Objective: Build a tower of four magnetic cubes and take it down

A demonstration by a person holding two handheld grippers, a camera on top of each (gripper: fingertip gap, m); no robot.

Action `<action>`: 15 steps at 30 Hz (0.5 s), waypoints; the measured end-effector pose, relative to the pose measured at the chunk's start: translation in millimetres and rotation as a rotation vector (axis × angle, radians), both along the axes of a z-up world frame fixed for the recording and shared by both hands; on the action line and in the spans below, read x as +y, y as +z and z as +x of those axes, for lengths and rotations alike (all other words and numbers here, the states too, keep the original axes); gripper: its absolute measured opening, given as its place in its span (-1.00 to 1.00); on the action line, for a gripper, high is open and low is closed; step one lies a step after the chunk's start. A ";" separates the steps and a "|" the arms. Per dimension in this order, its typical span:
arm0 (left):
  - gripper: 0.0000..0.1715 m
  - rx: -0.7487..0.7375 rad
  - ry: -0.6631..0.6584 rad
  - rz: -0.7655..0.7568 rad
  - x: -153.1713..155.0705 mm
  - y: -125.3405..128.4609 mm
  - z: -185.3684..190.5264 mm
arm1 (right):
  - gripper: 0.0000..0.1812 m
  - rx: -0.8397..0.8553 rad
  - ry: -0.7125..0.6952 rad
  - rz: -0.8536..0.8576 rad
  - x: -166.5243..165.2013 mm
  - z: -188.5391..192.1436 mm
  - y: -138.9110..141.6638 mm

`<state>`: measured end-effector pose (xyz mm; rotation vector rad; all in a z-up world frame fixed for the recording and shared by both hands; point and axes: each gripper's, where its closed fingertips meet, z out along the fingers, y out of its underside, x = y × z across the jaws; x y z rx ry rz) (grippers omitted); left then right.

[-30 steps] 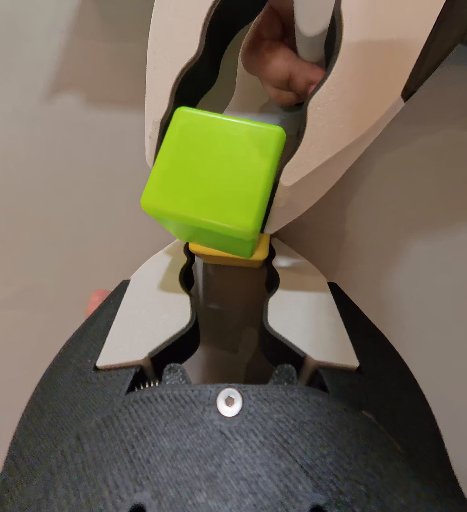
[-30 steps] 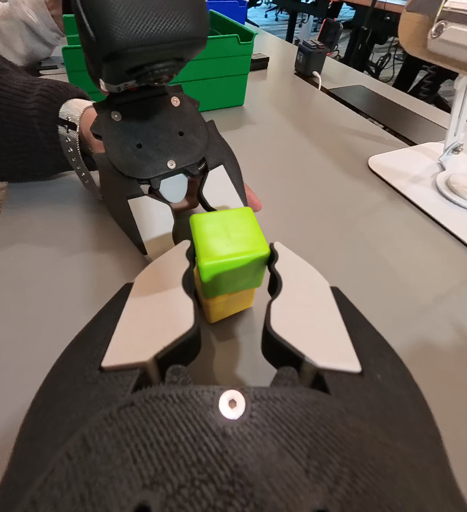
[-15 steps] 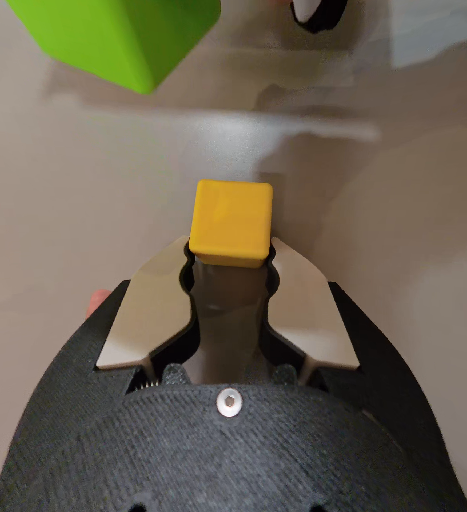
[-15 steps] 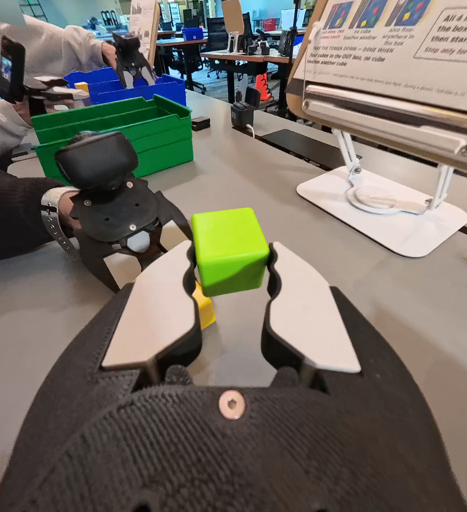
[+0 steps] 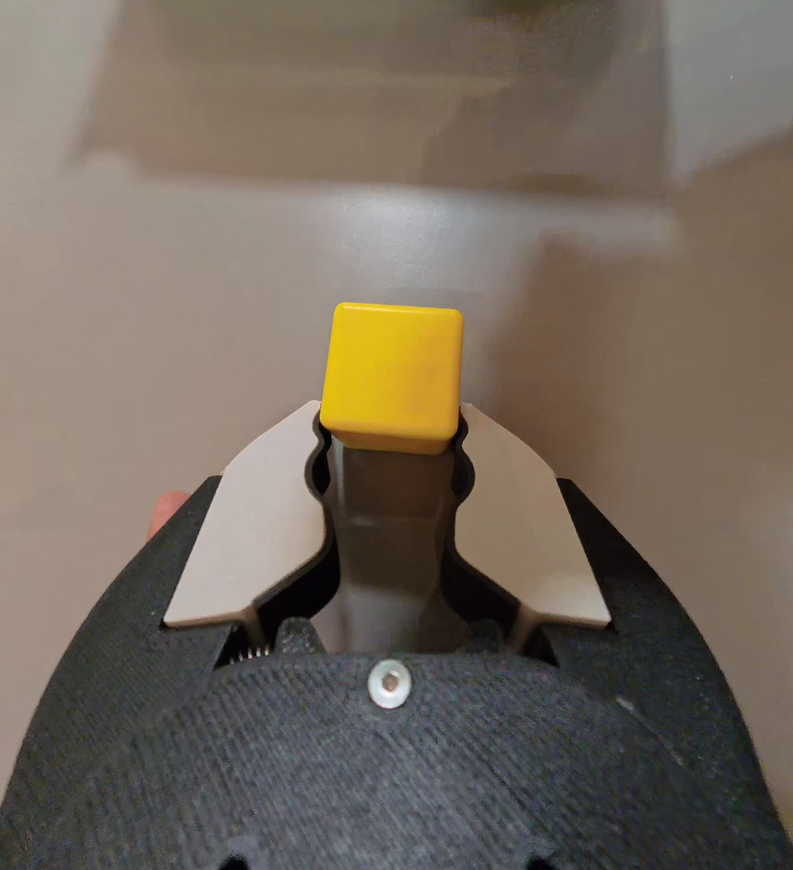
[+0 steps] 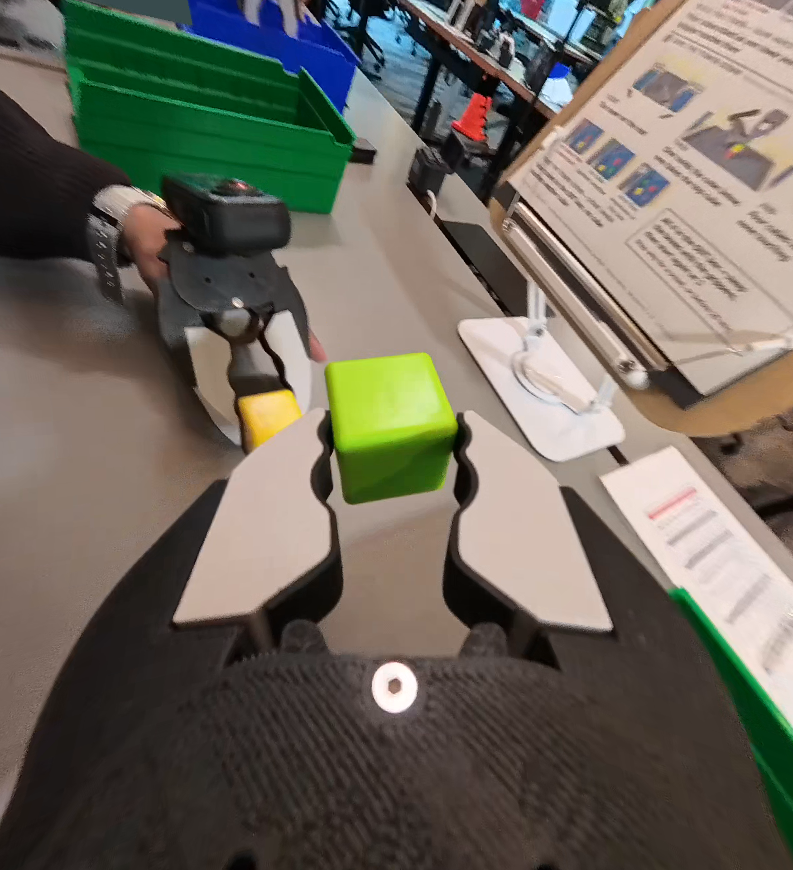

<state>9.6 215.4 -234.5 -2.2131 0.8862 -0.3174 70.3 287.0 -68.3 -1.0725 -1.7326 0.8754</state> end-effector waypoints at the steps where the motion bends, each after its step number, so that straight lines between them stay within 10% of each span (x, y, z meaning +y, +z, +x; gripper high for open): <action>1: -0.42 0.001 0.000 0.000 0.0 -0.2 0.0 | -0.44 -0.009 -0.028 0.024 8.9 6.8 1.9; 15: -0.42 0.021 -0.002 -0.005 -0.3 -2.7 0.2 | -0.44 -0.248 -0.401 0.167 114.4 94.8 -24.2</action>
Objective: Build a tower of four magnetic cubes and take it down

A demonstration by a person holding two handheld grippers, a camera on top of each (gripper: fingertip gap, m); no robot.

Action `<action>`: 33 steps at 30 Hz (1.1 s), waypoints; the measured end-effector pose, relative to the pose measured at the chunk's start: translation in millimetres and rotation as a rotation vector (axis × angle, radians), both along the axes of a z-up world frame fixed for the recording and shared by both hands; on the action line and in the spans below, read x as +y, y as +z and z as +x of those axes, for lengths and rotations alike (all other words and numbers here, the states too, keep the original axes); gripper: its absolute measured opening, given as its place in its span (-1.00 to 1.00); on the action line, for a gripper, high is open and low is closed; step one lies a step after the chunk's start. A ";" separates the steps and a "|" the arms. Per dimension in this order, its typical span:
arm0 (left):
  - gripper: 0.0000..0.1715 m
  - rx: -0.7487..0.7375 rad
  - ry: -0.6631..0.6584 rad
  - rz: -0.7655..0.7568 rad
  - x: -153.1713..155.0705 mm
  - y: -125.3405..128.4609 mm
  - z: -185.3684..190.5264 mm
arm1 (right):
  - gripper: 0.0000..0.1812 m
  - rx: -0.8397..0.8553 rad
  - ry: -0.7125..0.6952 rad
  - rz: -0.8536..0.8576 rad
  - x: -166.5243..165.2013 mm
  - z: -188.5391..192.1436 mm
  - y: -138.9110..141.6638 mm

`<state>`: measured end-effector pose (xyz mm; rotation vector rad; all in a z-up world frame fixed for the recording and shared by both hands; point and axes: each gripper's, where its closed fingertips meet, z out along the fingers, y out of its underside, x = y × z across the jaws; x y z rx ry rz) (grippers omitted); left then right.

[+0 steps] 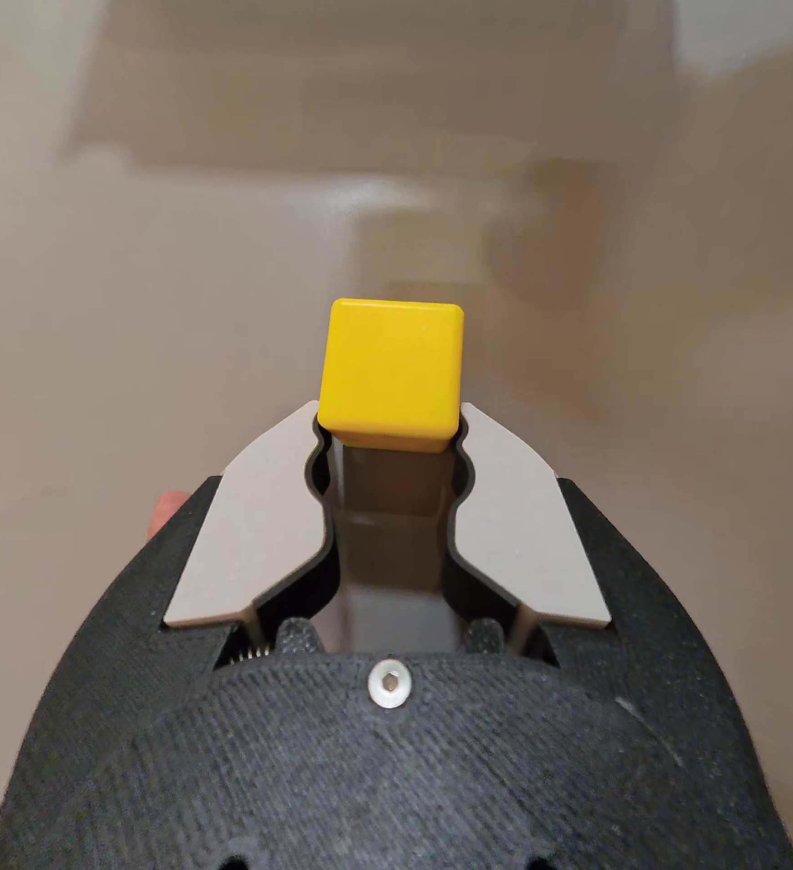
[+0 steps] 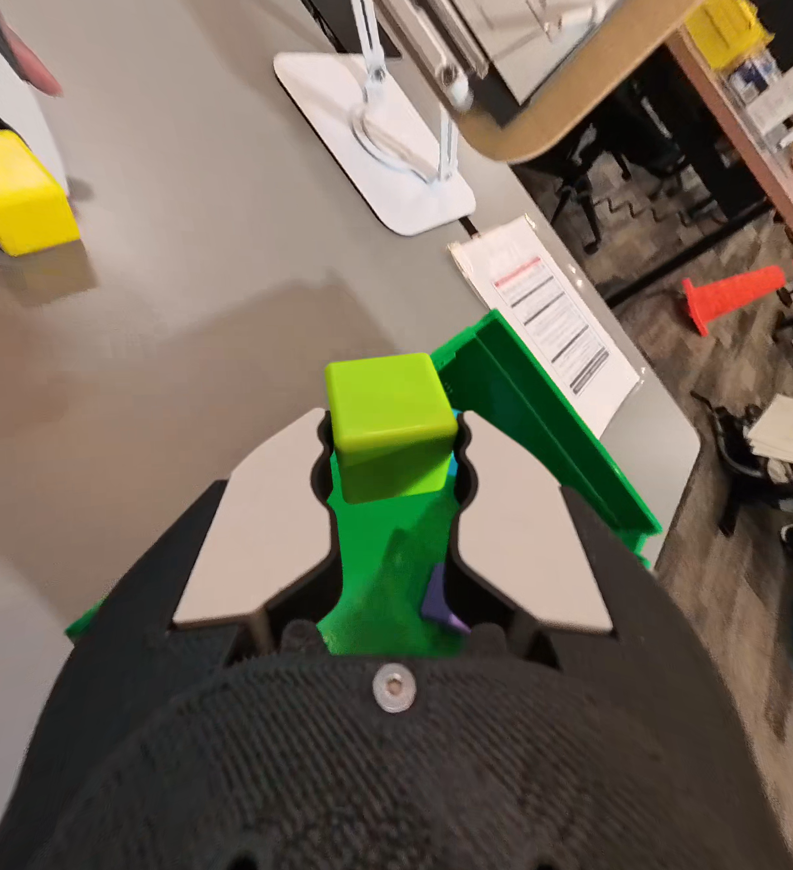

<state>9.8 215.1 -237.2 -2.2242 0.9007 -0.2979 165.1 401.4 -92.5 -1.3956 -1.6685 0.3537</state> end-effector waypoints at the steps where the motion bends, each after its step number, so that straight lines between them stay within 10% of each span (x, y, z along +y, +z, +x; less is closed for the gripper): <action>1: -0.42 0.000 0.000 0.000 0.0 0.0 0.0 | -0.44 -0.013 -0.009 -0.017 1.9 3.1 -4.5; 33: -0.41 -0.002 0.000 -0.005 -0.6 -0.4 0.1 | -0.44 -0.259 -0.137 -0.167 31.8 23.2 -108.0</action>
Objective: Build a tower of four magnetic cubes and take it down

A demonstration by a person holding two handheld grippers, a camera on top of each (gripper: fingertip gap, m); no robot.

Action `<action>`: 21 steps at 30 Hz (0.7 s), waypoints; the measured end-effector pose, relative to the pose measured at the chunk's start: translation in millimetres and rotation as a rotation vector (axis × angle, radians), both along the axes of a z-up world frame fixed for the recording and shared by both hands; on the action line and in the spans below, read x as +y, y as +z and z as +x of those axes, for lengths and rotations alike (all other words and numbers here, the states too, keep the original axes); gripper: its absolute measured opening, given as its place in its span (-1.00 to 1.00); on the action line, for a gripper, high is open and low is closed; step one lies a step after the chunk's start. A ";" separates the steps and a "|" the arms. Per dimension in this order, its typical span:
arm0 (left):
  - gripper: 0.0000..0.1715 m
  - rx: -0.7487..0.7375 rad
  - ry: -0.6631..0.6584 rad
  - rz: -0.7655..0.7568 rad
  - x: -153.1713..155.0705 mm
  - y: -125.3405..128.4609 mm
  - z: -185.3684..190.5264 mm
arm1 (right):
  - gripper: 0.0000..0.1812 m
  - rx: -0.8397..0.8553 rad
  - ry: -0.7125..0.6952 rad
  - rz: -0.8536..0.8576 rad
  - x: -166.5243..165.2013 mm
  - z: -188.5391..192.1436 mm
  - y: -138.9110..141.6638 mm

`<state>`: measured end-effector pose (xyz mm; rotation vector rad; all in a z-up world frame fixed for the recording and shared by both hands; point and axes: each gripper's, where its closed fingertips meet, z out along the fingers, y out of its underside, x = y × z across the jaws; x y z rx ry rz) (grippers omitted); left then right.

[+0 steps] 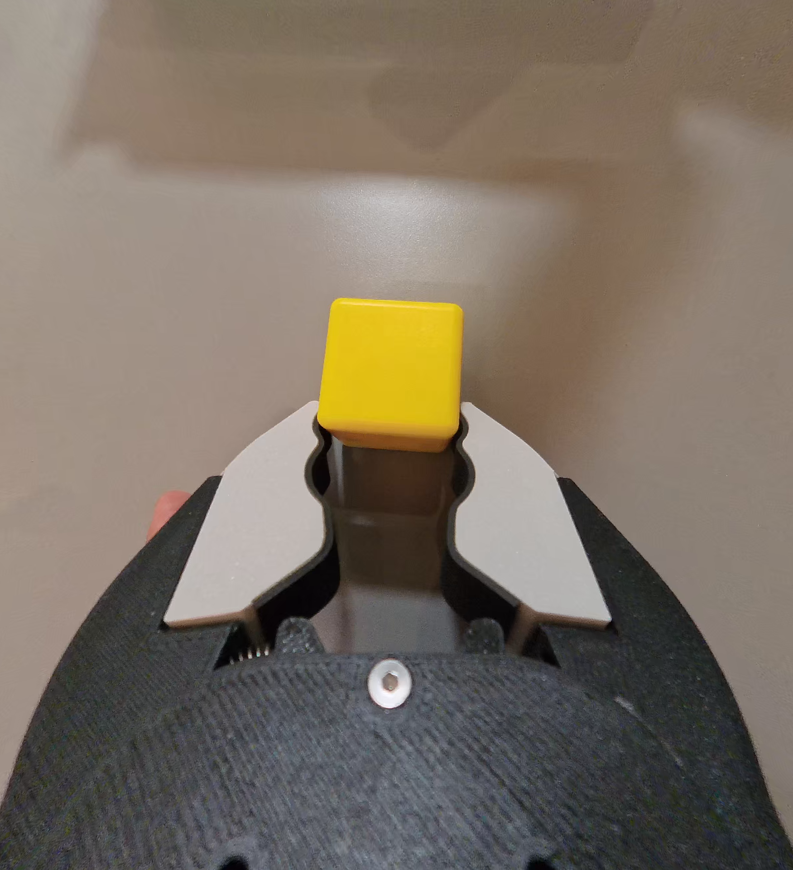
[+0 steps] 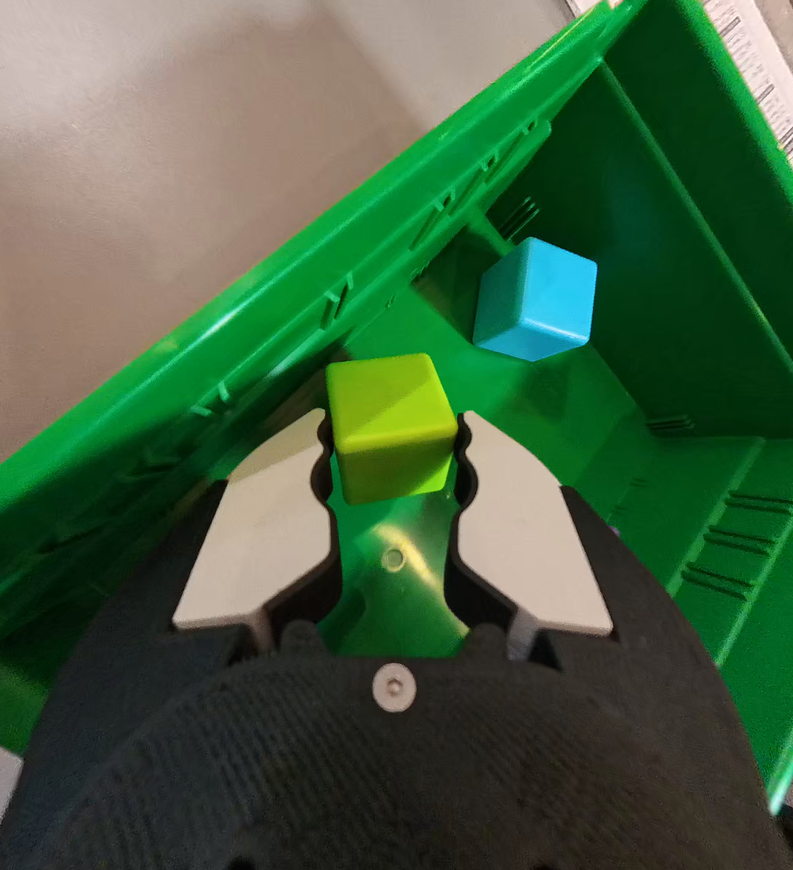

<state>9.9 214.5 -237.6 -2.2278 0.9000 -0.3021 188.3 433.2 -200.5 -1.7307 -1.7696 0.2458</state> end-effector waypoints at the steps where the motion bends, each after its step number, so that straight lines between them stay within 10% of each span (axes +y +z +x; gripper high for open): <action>1: -0.41 0.000 0.000 0.000 0.0 -0.1 0.0 | -0.44 -0.001 0.001 0.014 0.9 -1.4 -0.8; 21: -0.41 -0.004 0.001 -0.007 0.0 -0.4 0.0 | -0.36 0.034 -0.050 0.029 5.9 -0.6 -1.6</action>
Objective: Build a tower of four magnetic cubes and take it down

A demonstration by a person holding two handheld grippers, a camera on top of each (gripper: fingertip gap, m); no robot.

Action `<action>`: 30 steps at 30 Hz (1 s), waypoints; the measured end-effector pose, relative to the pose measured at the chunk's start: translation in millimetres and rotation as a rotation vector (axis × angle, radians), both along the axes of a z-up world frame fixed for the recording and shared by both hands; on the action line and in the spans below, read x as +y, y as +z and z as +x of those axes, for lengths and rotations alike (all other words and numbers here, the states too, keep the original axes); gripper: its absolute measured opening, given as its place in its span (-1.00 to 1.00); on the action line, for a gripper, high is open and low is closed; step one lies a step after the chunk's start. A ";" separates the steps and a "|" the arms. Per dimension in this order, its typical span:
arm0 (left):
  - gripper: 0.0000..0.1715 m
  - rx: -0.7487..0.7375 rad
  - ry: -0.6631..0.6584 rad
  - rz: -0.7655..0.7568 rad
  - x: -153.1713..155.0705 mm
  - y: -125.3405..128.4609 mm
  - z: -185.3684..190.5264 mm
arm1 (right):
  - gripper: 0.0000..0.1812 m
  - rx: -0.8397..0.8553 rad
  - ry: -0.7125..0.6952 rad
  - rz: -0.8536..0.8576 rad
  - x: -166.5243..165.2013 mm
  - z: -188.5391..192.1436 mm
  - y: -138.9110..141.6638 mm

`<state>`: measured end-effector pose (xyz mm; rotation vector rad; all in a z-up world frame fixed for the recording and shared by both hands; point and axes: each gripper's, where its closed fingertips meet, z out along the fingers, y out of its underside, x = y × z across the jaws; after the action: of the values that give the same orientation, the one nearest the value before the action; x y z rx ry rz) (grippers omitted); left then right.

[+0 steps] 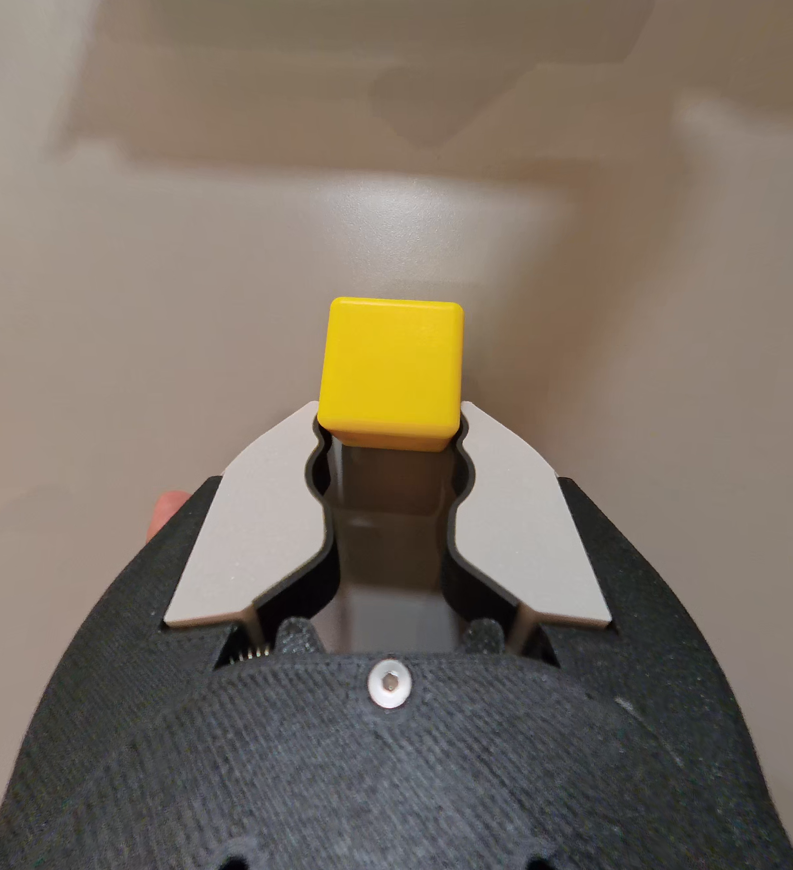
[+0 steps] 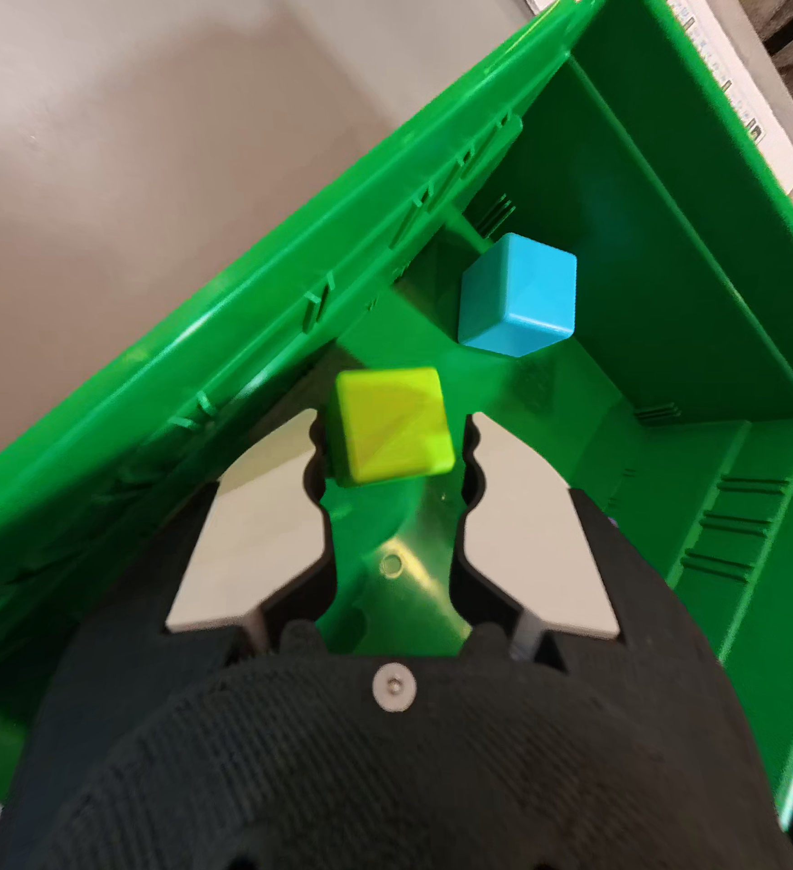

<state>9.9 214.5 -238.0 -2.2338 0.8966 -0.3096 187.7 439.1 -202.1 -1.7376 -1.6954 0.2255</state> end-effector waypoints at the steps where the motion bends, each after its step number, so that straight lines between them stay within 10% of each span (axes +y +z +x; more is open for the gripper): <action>1: -0.41 0.000 0.000 0.000 0.1 0.0 0.0 | -0.36 0.004 0.001 -0.009 -0.9 0.6 0.5; 7: -0.41 -0.001 0.001 -0.001 0.1 0.0 0.0 | -0.36 0.046 -0.007 -0.001 1.2 4.2 15.2; 13: -0.41 -0.002 0.001 -0.003 0.3 0.0 -0.1 | -0.42 0.350 -0.006 0.003 -6.5 -12.2 86.8; 20: -0.41 -0.006 0.005 -0.013 0.6 -0.8 -0.4 | -0.31 0.530 0.250 -0.069 -92.9 -75.2 148.4; 30: -0.30 -0.010 0.044 -0.020 3.1 -1.1 -4.3 | -0.28 0.379 0.523 -0.325 -217.6 -161.0 66.7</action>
<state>5.6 217.6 -239.1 -2.2647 0.8419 -0.3098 26.7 221.4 -135.4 -1.3112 -1.8552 1.0467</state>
